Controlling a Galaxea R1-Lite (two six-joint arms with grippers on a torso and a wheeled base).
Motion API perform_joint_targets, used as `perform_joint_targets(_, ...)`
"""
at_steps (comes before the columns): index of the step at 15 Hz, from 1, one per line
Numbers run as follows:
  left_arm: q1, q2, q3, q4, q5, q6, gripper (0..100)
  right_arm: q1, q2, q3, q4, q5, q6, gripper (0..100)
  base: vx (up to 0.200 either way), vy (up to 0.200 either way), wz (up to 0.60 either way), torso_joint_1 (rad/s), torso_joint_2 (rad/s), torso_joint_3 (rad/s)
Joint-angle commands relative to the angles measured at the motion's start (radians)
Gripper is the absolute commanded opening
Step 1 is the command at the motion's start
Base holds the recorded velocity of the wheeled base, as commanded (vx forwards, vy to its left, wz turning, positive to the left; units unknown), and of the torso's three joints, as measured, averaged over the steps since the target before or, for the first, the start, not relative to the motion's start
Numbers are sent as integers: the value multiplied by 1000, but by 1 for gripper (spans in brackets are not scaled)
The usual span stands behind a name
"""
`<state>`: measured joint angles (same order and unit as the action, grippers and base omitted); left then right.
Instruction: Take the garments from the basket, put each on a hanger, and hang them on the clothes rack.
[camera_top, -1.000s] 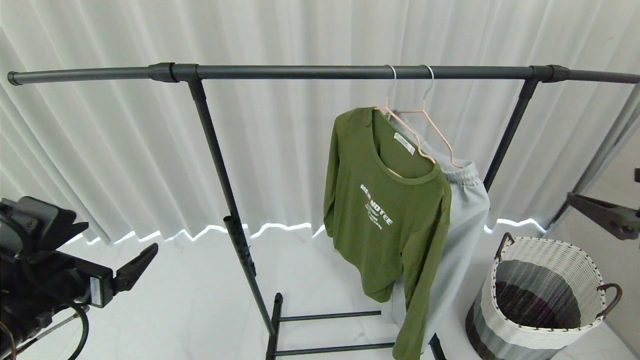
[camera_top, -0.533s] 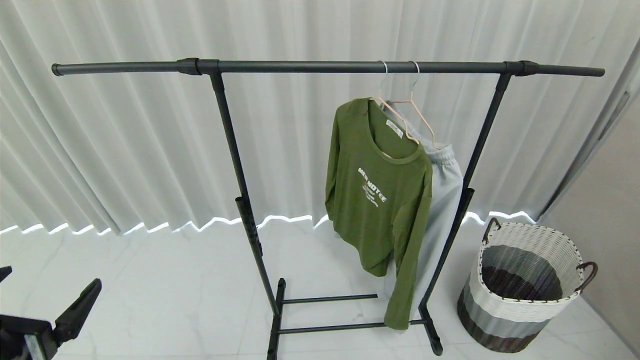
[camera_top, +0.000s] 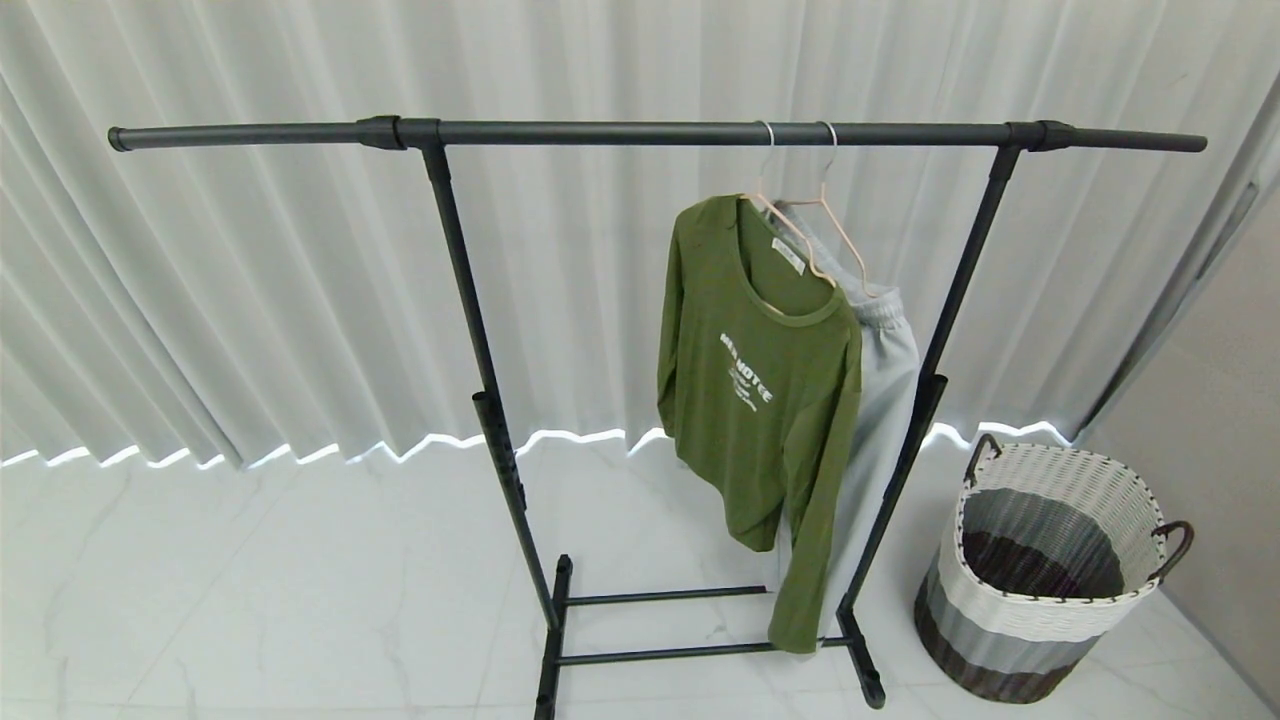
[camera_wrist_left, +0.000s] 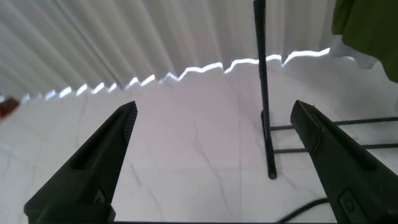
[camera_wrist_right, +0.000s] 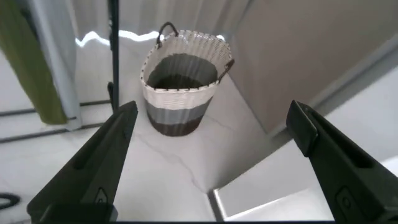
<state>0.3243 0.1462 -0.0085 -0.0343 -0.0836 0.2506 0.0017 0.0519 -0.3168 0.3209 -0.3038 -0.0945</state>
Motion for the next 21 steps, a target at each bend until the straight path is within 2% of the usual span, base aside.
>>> perform_joint_targets(1, 4, -146, -2, 22, 150, -96, 100, 0, -50, 275, -279, 3, 18, 100, 0, 0, 0, 0, 0, 0)
perform_joint_targets(2, 4, -146, -2, 22, 137, -106, 100, 0, -49, 317, -404, 22, 24, 100, 0, 0, 0, 0, 0, 0)
perform_joint_targets(4, 4, -146, -2, 24, 131, -113, 100, 0, -50, 317, -365, 32, 25, 100, 0, 0, 0, 0, 0, 0)
perform_joint_targets(5, 1, -146, -2, 27, 65, -67, 100, 0, -50, 317, -365, 38, 18, 100, 0, 0, 0, 0, 0, 0)
perform_joint_targets(6, -11, -146, -4, 27, -65, -68, 100, 0, -50, 317, -367, 61, 12, 100, 0, 0, 0, 0, 0, 0)
perform_joint_targets(7, -14, -146, -2, 27, -146, -68, 100, 0, -50, 317, -370, 69, 9, 100, 0, 0, 0, 0, 0, 0)
perform_joint_targets(9, -16, -146, -2, 27, -179, -79, 100, 0, -50, 317, -391, 94, -1, 100, 0, 0, 0, 0, 0, 0)
perform_joint_targets(12, -37, -82, -2, 27, -289, -85, 100, 0, -50, 317, -390, 134, 4, 100, 0, 0, 0, 0, 0, 0)
perform_joint_targets(13, -70, -51, -2, 27, -317, -85, 100, 0, -50, 317, -388, 144, 4, 100, 0, 0, 0, 0, 0, 0)
perform_joint_targets(15, -271, 9, -2, 27, -317, -90, 100, 0, -50, 317, -388, 166, 4, 100, 0, 0, 0, 0, 0, 0)
perform_joint_targets(16, -344, -8, -2, 27, -304, -97, 100, 0, -50, 317, -388, 166, 4, 100, 0, 0, 0, 0, 0, 0)
perform_joint_targets(17, -335, -80, -1, 25, -228, -99, 100, 0, -50, 317, -388, 163, 5, 100, 0, 0, 0, 0, 0, 0)
perform_joint_targets(18, -312, -146, 4, 17, -102, -99, 100, 0, -50, 317, -388, 161, 7, 100, 0, 0, 0, 0, 0, 0)
perform_joint_targets(19, -318, -146, 9, 7, 53, -119, 100, 0, -50, 317, -388, 161, 7, 100, 0, 0, 0, 0, 0, 0)
perform_joint_targets(20, -318, -146, 9, 14, 54, -159, 100, 0, -50, 317, -388, 163, 5, 100, 0, 0, 0, 0, 0, 0)
perform_joint_targets(21, -318, -146, 9, 34, 54, -162, 100, 0, -50, 317, -388, 166, 5, 100, 0, 0, 0, 0, 0, 0)
